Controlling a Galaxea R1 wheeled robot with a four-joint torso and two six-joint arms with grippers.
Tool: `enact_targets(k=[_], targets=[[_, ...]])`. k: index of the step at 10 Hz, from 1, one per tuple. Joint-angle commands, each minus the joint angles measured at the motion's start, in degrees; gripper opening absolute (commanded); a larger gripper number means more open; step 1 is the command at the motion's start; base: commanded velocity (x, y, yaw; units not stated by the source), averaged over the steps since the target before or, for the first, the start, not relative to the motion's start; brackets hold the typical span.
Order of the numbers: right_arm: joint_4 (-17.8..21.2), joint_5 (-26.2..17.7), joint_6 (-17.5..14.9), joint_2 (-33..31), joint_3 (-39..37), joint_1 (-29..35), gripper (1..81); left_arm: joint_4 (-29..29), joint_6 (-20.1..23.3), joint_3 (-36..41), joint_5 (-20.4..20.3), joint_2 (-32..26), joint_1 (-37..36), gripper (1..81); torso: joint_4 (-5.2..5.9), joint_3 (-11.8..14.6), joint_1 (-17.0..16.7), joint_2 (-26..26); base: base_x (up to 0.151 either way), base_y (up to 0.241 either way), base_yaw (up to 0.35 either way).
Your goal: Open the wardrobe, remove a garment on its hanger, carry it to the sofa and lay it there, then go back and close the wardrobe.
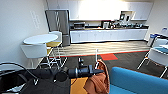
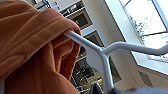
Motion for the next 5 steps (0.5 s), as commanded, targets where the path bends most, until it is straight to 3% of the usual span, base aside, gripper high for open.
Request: enact_targets(k=[1,5], targets=[[-0.44,-2.73,0.07,-0.09,-0.02,0.65,81.1,2.57,0.7,2.09,-5.18,0.1,-9.71,1.0,0.0,0.0,0.0,0.0,0.0,0.0,-0.229],[-0.53,-2.73,0.07,-0.09,-0.02,0.65,81.1,2.66,0.7,2.09,-5.18,0.28,-9.62,1.0,0.0,0.0,0.0,0.0,0.0,0.0,-0.229]])
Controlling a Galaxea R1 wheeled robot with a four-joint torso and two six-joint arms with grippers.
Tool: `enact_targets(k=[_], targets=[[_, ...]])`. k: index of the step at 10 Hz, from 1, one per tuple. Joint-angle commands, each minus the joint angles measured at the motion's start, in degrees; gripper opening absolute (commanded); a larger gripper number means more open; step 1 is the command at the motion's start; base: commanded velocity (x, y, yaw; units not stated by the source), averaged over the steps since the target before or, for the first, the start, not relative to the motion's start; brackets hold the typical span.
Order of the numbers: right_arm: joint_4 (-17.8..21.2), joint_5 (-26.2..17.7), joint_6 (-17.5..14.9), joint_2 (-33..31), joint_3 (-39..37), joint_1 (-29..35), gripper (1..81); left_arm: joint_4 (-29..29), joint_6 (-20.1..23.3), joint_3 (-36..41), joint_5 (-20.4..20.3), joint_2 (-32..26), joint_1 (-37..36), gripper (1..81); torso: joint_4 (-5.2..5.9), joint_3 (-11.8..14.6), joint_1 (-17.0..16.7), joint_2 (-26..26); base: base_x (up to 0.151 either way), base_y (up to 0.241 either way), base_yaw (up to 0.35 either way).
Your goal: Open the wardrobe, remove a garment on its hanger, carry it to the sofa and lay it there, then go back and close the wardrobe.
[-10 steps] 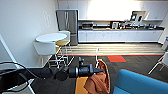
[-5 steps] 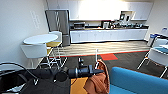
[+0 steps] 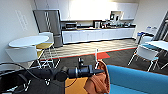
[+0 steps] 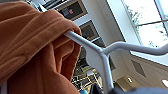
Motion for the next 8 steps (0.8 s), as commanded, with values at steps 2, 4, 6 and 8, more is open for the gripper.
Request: enact_targets(k=[2,4,6,8], targets=[[-0.53,-2.99,0.07,-0.02,0.0,0.74,81.1,2.45,0.81,2.09,-4.68,0.34,-9.49,1.0,0.0,0.0,0.0,0.0,0.0,0.0,-0.229],[-0.62,-3.08,0.07,0.16,0.0,0.74,81.1,2.45,0.81,2.26,-4.68,0.42,-9.4,1.0,0.0,0.0,0.0,0.0,0.0,0.0,-0.229],[-0.62,-3.08,0.07,0.16,0.0,0.74,81.1,2.53,0.81,2.26,-4.68,0.6,-9.05,1.0,0.0,0.0,0.0,0.0,0.0,0.0,-0.229],[-0.62,-3.08,0.07,0.16,0.0,0.74,81.1,2.62,0.81,2.26,-4.68,0.78,-9.13,1.0,0.0,0.0,0.0,0.0,0.0,0.0,-0.229]])
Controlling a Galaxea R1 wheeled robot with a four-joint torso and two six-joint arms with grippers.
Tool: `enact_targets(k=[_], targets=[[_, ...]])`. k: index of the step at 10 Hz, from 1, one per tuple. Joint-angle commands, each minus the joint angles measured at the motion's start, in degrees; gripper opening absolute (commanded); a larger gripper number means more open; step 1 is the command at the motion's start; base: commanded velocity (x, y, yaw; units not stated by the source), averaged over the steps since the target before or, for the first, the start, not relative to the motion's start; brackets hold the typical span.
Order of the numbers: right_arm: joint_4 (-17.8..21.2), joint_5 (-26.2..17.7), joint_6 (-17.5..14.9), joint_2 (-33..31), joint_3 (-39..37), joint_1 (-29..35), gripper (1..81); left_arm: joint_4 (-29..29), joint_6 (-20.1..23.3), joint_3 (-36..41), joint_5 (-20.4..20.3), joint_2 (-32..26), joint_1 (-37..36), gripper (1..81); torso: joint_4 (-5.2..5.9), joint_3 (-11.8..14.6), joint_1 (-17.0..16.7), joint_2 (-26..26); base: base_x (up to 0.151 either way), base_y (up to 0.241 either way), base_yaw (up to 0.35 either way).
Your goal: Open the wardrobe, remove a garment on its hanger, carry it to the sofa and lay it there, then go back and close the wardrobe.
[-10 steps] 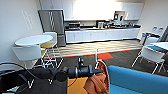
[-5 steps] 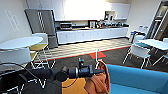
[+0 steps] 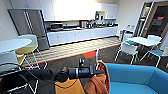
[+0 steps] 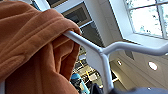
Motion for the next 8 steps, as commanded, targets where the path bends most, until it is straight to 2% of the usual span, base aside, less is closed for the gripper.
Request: enact_targets(k=[1,8], targets=[[-0.7,-2.95,0.07,-0.21,0.04,0.81,81.1,2.27,0.81,2.26,-4.68,0.55,-9.68,1.0,0.0,0.0,0.0,0.0,0.0,0.0,-0.229],[-0.71,-3.04,-0.02,-0.12,0.04,0.9,81.1,2.45,0.81,1.82,-3.89,1.7,-9.59,1.0,0.0,0.0,0.0,0.0,0.0,0.0,-0.229]])
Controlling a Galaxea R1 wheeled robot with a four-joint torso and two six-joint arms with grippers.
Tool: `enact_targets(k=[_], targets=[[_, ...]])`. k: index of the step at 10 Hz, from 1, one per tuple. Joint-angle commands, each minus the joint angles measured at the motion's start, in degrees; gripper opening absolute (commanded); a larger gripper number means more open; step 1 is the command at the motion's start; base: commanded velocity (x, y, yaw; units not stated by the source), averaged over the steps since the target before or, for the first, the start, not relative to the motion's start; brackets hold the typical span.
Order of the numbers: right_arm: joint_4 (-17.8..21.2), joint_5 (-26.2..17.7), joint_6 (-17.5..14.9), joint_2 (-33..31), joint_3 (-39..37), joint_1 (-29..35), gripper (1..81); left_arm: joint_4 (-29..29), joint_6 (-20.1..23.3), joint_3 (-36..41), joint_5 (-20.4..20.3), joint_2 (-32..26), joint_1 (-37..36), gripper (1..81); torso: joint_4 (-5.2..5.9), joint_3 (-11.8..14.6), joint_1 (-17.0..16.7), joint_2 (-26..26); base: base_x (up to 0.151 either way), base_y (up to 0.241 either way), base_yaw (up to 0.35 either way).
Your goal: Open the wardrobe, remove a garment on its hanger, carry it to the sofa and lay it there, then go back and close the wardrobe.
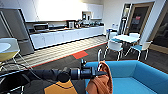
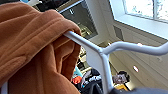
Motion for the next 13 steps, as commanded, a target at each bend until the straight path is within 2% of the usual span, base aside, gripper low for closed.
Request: enact_targets(k=[1,13], targets=[[-0.66,-2.71,0.0,-0.28,0.09,0.9,81.1,2.06,0.79,1.82,-4.83,-0.03,-9.18,1.0,0.0,0.0,0.0,0.0,0.0,0.0,-0.229],[-0.75,-2.8,-0.09,0.16,-0.09,0.9,81.1,2.94,0.79,2.17,-4.92,-1.87,-8.21,1.0,0.0,0.0,0.0,0.0,0.0,0.0,-0.229]])
